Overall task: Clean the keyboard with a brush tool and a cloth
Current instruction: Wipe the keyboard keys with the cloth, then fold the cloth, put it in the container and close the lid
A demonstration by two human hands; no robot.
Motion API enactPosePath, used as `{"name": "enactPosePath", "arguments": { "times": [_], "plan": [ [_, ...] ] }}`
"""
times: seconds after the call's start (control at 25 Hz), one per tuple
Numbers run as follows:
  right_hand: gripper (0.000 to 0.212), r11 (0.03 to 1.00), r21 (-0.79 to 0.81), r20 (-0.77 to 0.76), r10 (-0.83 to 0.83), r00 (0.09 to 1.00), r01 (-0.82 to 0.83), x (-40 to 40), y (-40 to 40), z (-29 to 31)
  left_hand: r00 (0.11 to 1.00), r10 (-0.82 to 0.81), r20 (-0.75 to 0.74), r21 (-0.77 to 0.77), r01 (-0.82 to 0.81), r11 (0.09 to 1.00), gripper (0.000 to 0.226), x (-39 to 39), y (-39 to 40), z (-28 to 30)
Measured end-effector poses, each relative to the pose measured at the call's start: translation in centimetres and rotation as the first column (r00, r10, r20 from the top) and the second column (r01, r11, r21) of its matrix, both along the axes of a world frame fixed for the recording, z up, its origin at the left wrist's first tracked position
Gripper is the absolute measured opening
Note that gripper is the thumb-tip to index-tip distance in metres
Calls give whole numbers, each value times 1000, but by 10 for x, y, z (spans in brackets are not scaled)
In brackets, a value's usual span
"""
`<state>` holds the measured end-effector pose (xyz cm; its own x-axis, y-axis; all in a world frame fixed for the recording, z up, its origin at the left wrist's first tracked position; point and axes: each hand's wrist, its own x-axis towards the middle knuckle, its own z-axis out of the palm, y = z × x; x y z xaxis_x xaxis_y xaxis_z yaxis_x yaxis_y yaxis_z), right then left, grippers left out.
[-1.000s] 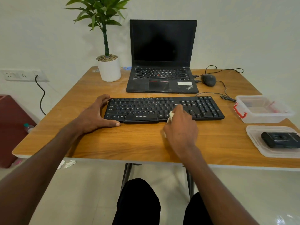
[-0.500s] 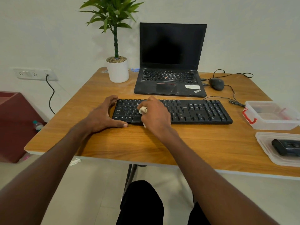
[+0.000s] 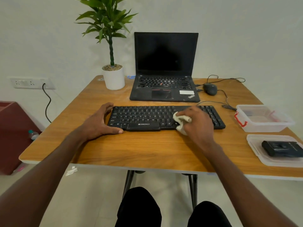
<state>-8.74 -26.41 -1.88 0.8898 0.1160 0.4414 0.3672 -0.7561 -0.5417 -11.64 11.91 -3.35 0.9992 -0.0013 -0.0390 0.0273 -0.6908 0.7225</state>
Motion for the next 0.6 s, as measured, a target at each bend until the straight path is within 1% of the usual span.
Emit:
{"name": "enactPosePath", "arguments": {
  "times": [0.04, 0.08, 0.12, 0.2, 0.24, 0.28, 0.32, 0.36, 0.4, 0.44, 0.48, 0.56, 0.6],
  "plan": [
    [30, 985, 168, 1, 47, 999, -46, -6, -4, -4, 1000, 4, -2, 22, -4, 1000, 120, -2, -2, 2],
    [28, 948, 313, 18, 58, 998, -61, -11, -9, -8, 1000, 8, -10, 52, -7, 999, 115, -4, -4, 5],
    [26, 914, 403, 45, 39, 998, -54, -15, -13, -10, 1000, 12, -24, 82, -10, 997, 110, -6, -5, 7],
    [20, 864, 502, 70, -16, 997, -21, -18, -16, -11, 999, 37, -31, 111, -33, 993, 96, -10, -11, 10],
    [17, 837, 547, 52, -34, 998, 0, -18, -16, -10, 997, 70, 11, 92, -71, 993, 87, -13, -17, 11],
    [16, 810, 585, 27, -47, 999, 22, -18, -17, -9, 987, 127, 99, 54, -133, 990, 76, -15, -26, 12],
    [16, 785, 618, 12, -52, 999, 34, -18, -18, -8, 952, 196, 233, -4, -201, 980, 66, -18, -39, 12],
    [16, 762, 647, 9, -46, 999, 29, -18, -19, -8, 895, 254, 367, -74, -245, 967, 58, -21, -55, 14],
    [14, 735, 678, 14, -29, 999, 12, -18, -20, -7, 843, 288, 455, -151, -246, 957, 52, -25, -76, 17],
    [14, 705, 710, 15, -7, 1000, -6, -19, -20, -7, 823, 296, 485, -215, -216, 952, 46, -28, -101, 23],
    [17, 676, 737, 10, 14, 1000, -17, -19, -21, -8, 834, 271, 480, -250, -166, 954, 42, -31, -128, 28],
    [24, 623, 782, -6, 50, 999, -27, -18, -24, -10, 889, 176, 423, -254, -70, 965, 42, -32, -180, 34],
    [26, 598, 801, -9, 70, 997, -35, -17, -25, -10, 907, 150, 394, -250, -52, 967, 44, -31, -203, 34]
  ]
}}
